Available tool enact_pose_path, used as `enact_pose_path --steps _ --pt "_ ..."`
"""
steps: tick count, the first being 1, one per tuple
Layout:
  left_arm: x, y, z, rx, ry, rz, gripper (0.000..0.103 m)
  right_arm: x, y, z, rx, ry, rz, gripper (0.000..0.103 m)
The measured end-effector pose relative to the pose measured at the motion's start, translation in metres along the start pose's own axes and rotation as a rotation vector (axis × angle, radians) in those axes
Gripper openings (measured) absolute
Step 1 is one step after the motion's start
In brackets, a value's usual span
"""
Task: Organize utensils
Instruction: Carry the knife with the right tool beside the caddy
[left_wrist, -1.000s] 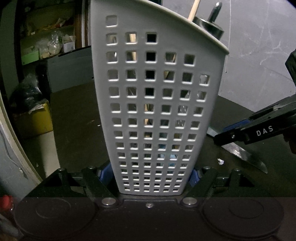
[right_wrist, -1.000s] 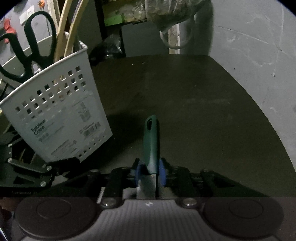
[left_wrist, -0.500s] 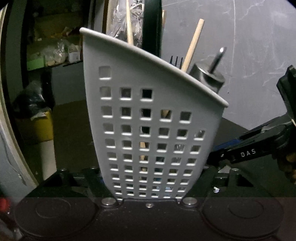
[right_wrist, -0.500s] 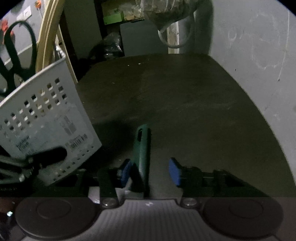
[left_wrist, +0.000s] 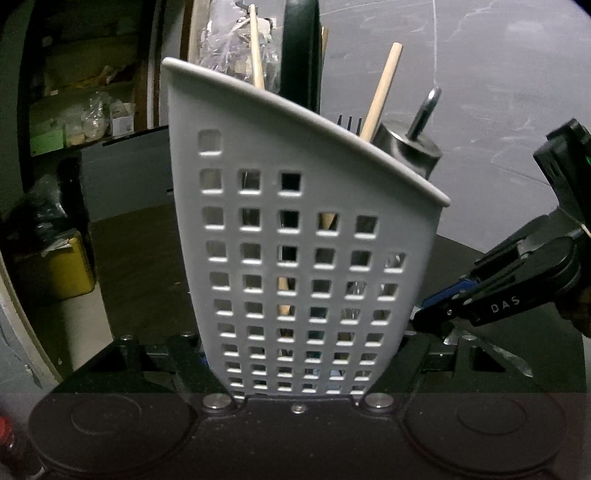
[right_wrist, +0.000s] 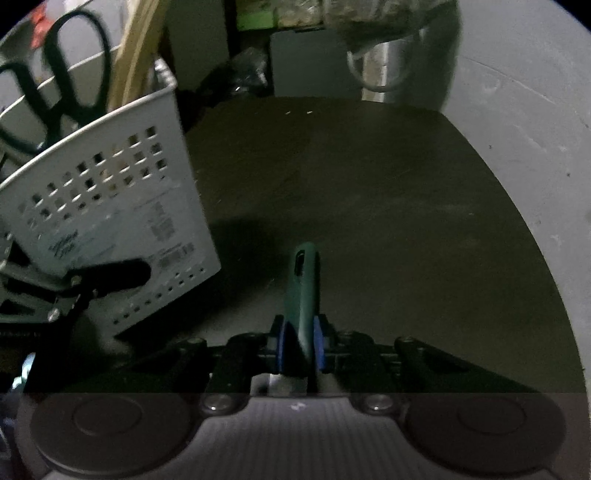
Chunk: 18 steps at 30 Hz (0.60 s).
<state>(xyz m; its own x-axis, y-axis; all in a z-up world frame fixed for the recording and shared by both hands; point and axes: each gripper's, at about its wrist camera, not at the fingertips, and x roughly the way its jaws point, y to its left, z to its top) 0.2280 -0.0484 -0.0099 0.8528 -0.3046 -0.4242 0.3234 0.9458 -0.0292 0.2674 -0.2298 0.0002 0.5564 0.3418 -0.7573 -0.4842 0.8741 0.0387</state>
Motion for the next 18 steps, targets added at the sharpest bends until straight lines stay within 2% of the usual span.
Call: enact_pose_path --steps 1,3,7,8,9,12,14,16,18 --pt "0.001 0.001 0.000 0.001 -0.001 -0.001 0.075 -0.001 0.002 0.000 -0.005 0.006 0.009 0.022" --pt "0.003 0.006 0.000 0.000 -0.001 -0.001 0.075 -0.001 0.000 0.003 0.003 0.016 0.038 0.046" --pt "0.005 0.007 0.004 -0.001 0.000 -0.001 0.075 0.008 -0.014 0.017 0.045 0.041 0.104 0.047" --pt "0.005 0.007 0.003 -0.001 -0.001 -0.001 0.075 0.010 -0.019 0.019 0.060 0.054 0.119 0.038" --pt "0.006 0.007 0.003 -0.001 -0.001 0.000 0.075 0.012 -0.022 0.022 0.064 0.056 0.123 0.021" --pt "0.005 0.006 0.002 0.000 -0.002 -0.001 0.075 0.016 -0.022 0.027 0.037 0.084 0.125 0.018" --pt "0.005 0.006 0.002 0.000 -0.002 0.000 0.075 0.016 -0.014 0.030 -0.025 0.099 0.094 0.017" --pt "0.005 0.006 0.002 0.000 -0.002 0.000 0.075 0.015 0.003 0.031 -0.113 0.105 0.034 0.017" --pt "0.005 0.005 0.002 0.000 -0.002 0.000 0.075 0.013 0.028 0.027 -0.261 0.099 -0.103 0.014"
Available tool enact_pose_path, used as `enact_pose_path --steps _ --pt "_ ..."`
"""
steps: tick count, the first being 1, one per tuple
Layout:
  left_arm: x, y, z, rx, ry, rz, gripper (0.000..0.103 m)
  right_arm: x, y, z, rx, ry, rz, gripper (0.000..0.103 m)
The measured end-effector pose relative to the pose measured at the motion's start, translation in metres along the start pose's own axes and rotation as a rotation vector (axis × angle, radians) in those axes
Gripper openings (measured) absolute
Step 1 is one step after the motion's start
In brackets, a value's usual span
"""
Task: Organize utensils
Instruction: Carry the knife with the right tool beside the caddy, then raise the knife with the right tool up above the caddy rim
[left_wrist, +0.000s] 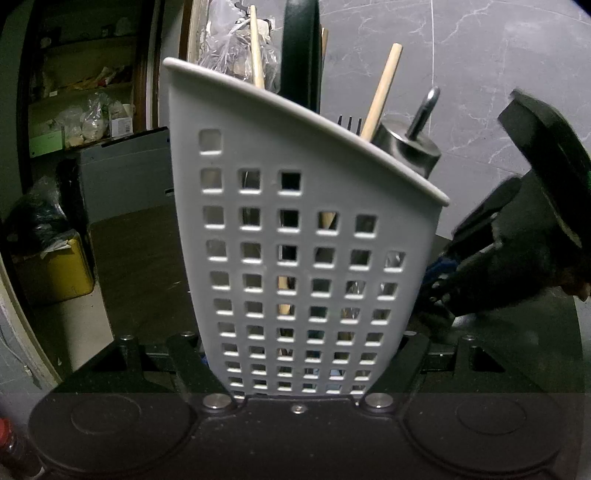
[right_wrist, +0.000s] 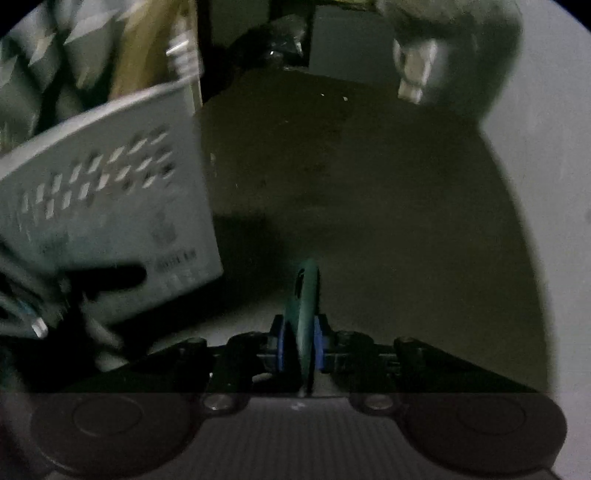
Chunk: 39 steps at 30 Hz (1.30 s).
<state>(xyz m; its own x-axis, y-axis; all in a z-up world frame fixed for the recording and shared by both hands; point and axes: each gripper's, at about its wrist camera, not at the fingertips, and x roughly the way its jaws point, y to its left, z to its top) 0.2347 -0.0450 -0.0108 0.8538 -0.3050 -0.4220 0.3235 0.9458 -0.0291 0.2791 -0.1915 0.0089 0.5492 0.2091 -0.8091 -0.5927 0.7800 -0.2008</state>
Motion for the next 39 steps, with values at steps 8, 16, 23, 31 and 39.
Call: enact_pose_path --steps 8,16,23,31,39 --pt "-0.002 0.000 -0.002 0.000 -0.004 -0.002 0.075 0.003 0.077 -0.017 -0.395 0.008 -0.289 0.012" --pt "-0.004 0.001 -0.006 0.003 -0.006 -0.005 0.075 0.006 0.026 0.003 -0.121 0.061 -0.099 0.012" --pt "-0.005 0.001 -0.006 0.005 -0.008 -0.004 0.076 0.004 -0.027 0.004 0.151 0.055 0.052 0.012" --pt "-0.005 0.001 -0.007 0.005 -0.007 -0.004 0.076 0.005 -0.100 -0.021 0.498 0.038 0.229 0.013" --pt "-0.005 0.001 -0.007 0.006 -0.007 -0.002 0.076 0.005 -0.103 -0.023 0.476 0.043 0.217 0.013"
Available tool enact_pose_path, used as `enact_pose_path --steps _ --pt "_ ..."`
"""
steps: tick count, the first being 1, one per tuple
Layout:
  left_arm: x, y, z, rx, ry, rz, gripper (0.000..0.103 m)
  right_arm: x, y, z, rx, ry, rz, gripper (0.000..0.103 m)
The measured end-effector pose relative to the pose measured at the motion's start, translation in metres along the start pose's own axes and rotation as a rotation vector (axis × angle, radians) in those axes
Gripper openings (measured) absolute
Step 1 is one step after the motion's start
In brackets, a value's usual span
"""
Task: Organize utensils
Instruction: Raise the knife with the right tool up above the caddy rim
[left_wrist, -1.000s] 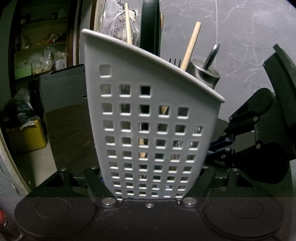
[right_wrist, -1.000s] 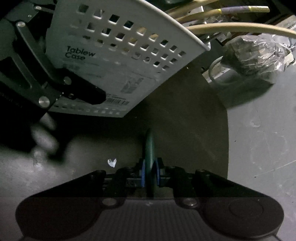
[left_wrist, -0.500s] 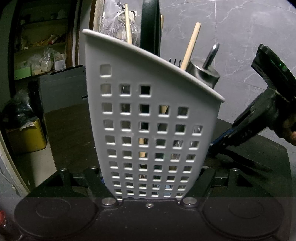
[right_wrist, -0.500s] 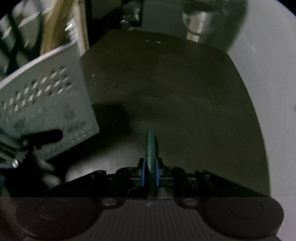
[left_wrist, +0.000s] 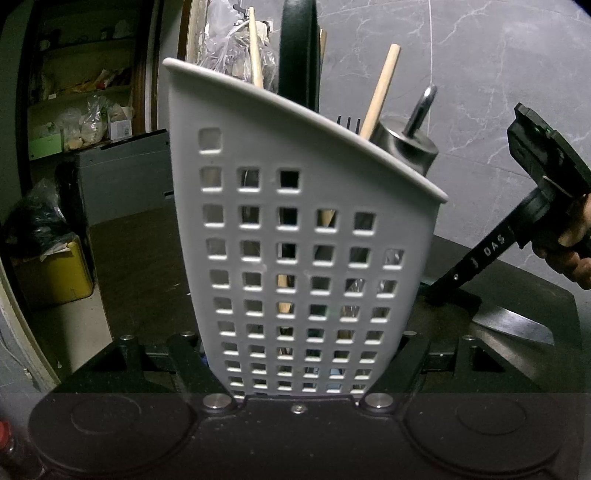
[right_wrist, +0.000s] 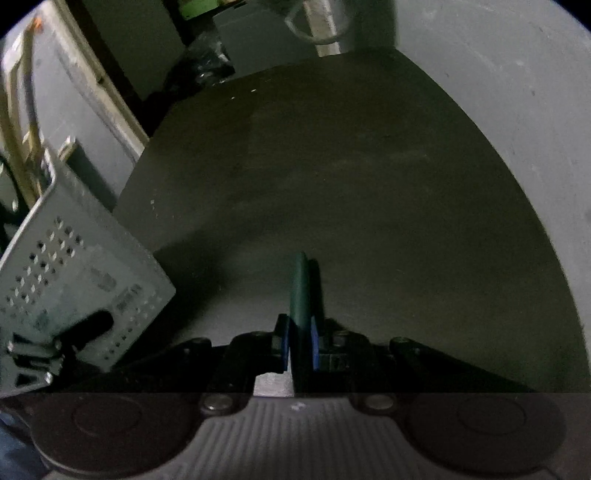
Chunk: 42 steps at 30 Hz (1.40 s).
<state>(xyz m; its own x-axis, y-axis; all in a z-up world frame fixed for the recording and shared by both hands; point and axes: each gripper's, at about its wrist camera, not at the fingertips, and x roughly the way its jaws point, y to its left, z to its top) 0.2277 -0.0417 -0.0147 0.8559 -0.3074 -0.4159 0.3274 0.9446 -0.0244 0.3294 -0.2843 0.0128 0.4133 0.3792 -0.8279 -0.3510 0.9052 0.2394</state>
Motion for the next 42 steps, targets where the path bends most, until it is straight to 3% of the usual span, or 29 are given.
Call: enact_pose_path --steps 6,9,19,26,36,42 --pt "-0.002 -0.001 0.000 0.001 0.003 0.003 0.076 0.000 0.023 -0.010 -0.084 -0.009 -0.081 0.012" --pt "-0.002 -0.001 0.000 0.002 0.003 0.003 0.076 -0.008 0.029 -0.017 -0.082 -0.067 -0.095 0.012" --pt "-0.002 -0.001 0.000 0.002 0.003 0.003 0.076 -0.082 0.060 -0.075 -0.128 -0.516 -0.072 0.012" --pt "-0.004 -0.002 0.000 0.004 0.000 0.006 0.076 -0.115 0.066 -0.101 -0.124 -0.772 -0.021 0.012" --pt "-0.004 -0.002 -0.001 0.003 -0.001 0.007 0.076 -0.159 0.087 -0.076 -0.201 -0.959 0.016 0.012" --pt "-0.004 -0.002 -0.001 0.003 0.000 0.006 0.076 -0.182 0.112 -0.056 -0.273 -1.043 0.109 0.012"
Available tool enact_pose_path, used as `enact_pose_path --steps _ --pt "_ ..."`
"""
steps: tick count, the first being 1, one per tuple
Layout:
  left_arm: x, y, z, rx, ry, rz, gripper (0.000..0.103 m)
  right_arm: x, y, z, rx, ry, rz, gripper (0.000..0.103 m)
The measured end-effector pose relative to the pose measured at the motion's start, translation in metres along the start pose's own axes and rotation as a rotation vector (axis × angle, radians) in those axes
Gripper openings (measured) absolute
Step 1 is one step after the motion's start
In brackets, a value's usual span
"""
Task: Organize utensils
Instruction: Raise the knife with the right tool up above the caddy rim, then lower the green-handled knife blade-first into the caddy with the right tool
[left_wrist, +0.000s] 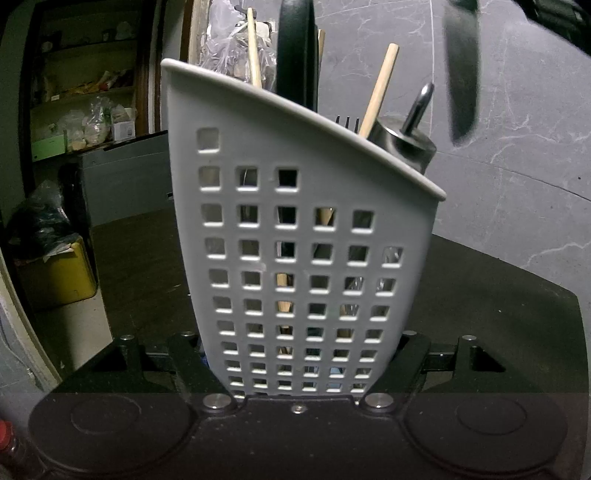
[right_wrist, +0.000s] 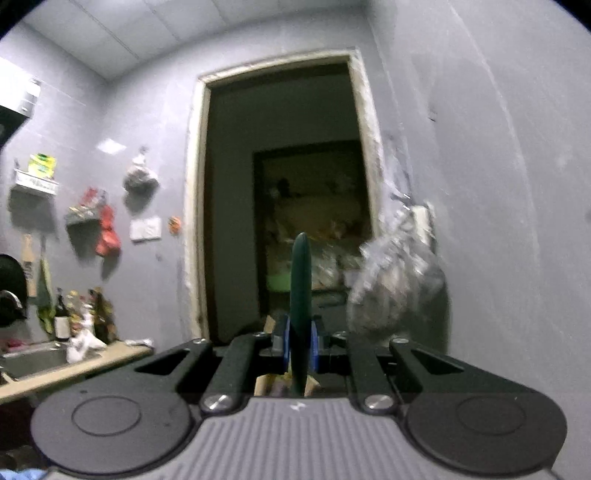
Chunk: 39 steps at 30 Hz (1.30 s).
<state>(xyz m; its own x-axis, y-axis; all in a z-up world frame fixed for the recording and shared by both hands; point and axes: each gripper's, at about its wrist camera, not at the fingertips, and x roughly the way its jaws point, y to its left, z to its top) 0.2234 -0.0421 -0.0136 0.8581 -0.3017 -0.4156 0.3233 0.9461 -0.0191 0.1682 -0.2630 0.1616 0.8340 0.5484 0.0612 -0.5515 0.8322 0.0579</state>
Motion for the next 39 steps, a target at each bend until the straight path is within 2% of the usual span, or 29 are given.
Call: enact_pose_path --steps 5,11,17,28,39 --pt "-0.001 0.000 0.000 0.001 0.000 0.001 0.076 0.017 0.018 0.012 -0.019 -0.035 0.083 0.012" --pt "-0.001 0.000 0.000 0.001 0.000 -0.001 0.076 0.034 0.030 0.009 -0.015 -0.048 0.130 0.012" --pt "0.000 0.000 0.000 0.001 0.000 0.000 0.076 0.042 0.030 0.002 -0.003 -0.042 0.136 0.012" --pt "-0.001 -0.002 0.000 0.005 0.001 0.005 0.076 0.055 0.035 -0.027 -0.032 -0.003 0.095 0.012" --pt "-0.001 -0.002 0.000 0.007 0.001 0.006 0.076 0.061 0.034 -0.055 -0.008 0.079 0.101 0.013"
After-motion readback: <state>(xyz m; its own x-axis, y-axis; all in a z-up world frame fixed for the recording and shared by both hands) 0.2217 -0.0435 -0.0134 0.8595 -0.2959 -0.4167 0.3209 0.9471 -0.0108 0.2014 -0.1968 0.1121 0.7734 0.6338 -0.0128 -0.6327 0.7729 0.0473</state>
